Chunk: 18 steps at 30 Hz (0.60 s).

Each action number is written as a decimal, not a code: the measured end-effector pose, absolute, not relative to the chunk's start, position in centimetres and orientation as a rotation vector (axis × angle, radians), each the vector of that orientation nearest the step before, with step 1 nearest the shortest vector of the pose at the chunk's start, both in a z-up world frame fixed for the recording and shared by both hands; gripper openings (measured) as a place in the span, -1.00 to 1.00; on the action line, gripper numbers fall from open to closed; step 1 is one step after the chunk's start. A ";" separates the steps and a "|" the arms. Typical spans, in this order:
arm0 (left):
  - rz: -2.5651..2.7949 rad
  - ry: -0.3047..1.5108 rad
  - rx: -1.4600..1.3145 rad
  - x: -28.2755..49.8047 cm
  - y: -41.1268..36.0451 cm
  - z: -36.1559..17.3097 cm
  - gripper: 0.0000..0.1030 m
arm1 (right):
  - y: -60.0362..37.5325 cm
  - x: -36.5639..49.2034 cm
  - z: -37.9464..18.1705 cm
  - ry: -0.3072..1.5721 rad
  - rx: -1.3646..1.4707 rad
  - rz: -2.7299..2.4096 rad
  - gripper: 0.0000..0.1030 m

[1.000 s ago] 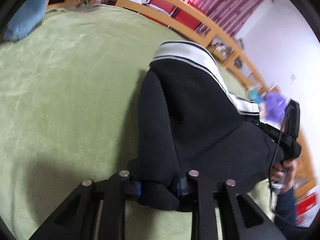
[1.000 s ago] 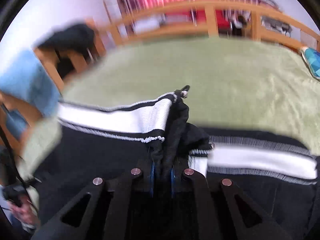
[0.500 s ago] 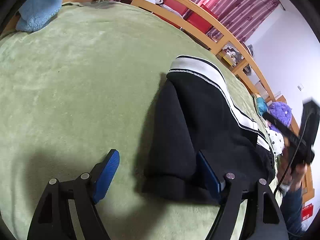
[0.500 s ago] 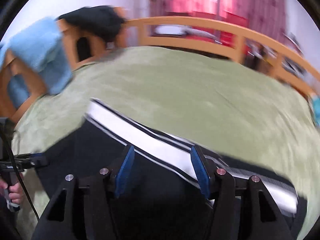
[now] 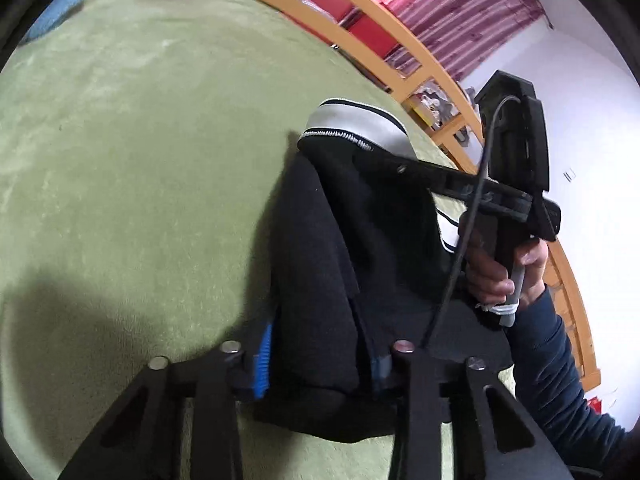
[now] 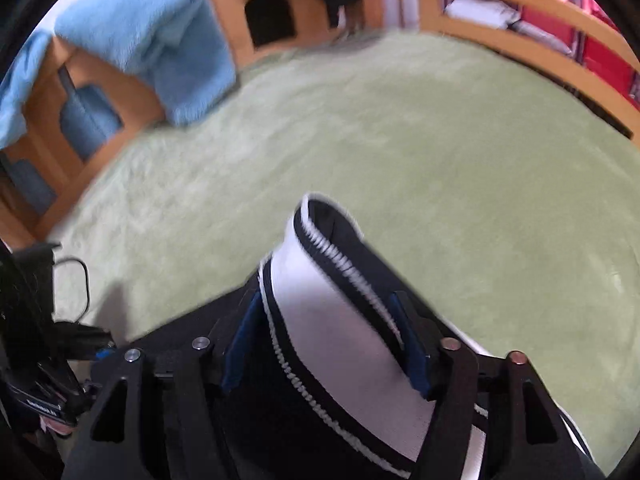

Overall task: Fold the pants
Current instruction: 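Grasp the white-striped waistband with the right gripper and fold it over the cuff, then lower the waistband onto the folded stack and open the right gripper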

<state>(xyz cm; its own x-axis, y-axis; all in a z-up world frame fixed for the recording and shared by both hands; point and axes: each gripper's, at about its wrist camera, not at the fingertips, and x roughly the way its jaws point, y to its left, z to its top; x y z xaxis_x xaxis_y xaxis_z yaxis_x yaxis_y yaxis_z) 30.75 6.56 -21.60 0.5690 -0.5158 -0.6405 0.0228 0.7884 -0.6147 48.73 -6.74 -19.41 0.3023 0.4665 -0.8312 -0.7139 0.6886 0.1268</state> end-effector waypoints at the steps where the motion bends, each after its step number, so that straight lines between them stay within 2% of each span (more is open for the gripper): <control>1: -0.341 0.916 -0.597 30.7 6.6 -21.7 -0.56 | -6.6 48.5 -19.8 0.982 -0.321 0.775 -0.50; 4: -0.353 0.883 -0.553 29.9 6.0 -21.1 -0.67 | -7.4 47.5 -19.5 0.916 -0.302 0.748 -0.62; 11: -0.414 0.850 -0.629 29.0 6.5 -19.6 -0.70 | -10.6 47.5 -15.3 0.829 -0.085 0.740 -0.63; 14: -0.352 0.887 -0.553 28.8 6.1 -20.5 -0.70 | -10.4 50.4 -19.5 0.986 -0.018 0.702 -0.63; 16: -0.342 0.907 -0.577 28.5 6.4 -21.3 -0.70 | -9.1 50.3 -21.3 0.994 -0.098 0.688 -0.63; 18: -0.352 0.900 -0.571 28.3 6.7 -21.1 -0.70 | -8.7 49.6 -20.5 0.945 -0.123 0.680 -0.59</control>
